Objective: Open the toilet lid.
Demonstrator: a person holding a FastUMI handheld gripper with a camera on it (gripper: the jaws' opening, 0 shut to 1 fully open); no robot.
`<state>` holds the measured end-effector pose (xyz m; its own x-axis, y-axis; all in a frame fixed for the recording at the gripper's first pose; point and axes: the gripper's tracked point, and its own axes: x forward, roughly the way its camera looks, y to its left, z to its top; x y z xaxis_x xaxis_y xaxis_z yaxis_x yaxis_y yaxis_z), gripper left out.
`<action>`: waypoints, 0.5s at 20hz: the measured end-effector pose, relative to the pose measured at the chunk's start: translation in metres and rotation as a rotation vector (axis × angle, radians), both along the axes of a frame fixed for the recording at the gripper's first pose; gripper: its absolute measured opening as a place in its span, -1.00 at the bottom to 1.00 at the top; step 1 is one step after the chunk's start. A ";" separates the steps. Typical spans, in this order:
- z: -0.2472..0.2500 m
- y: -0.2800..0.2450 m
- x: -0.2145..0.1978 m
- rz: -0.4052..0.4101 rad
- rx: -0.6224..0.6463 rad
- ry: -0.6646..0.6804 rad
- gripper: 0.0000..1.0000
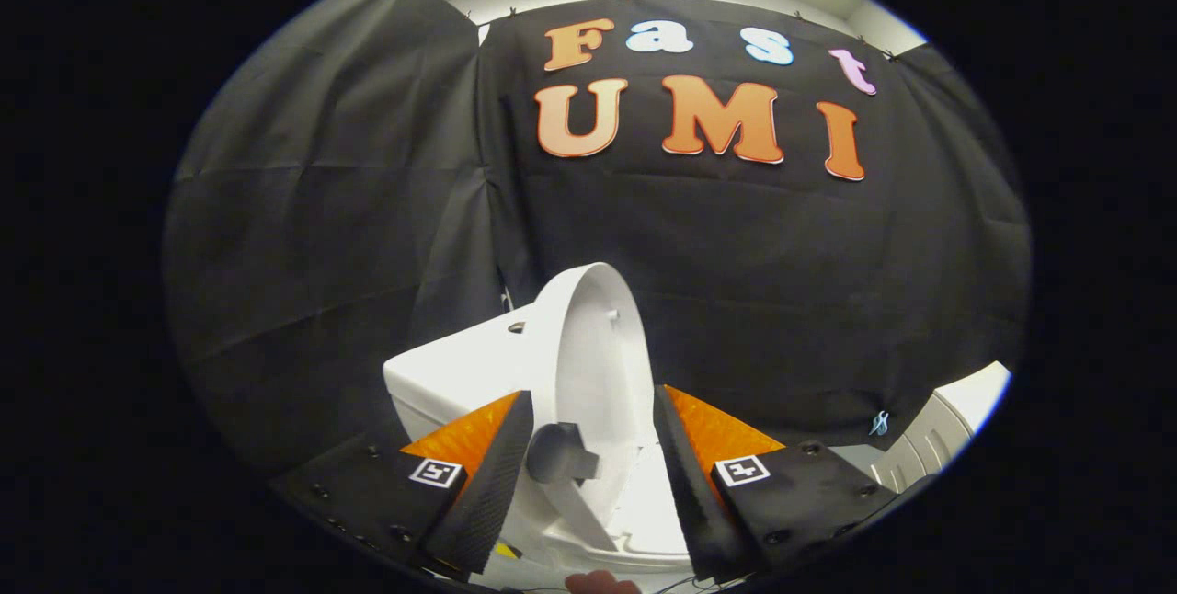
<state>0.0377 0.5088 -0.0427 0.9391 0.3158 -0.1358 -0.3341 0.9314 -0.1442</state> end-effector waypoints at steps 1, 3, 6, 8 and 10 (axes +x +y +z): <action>0.006 -0.012 0.001 -0.010 0.003 -0.017 0.70; 0.011 -0.038 0.000 -0.025 0.021 -0.035 0.70; 0.014 -0.085 -0.002 -0.069 0.044 -0.043 0.70; 0.018 -0.114 -0.005 -0.096 0.064 -0.050 0.70; 0.022 -0.137 -0.009 -0.115 0.072 -0.056 0.70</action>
<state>0.0288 0.3715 -0.0208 0.9751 0.2128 -0.0630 -0.2180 0.9717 -0.0907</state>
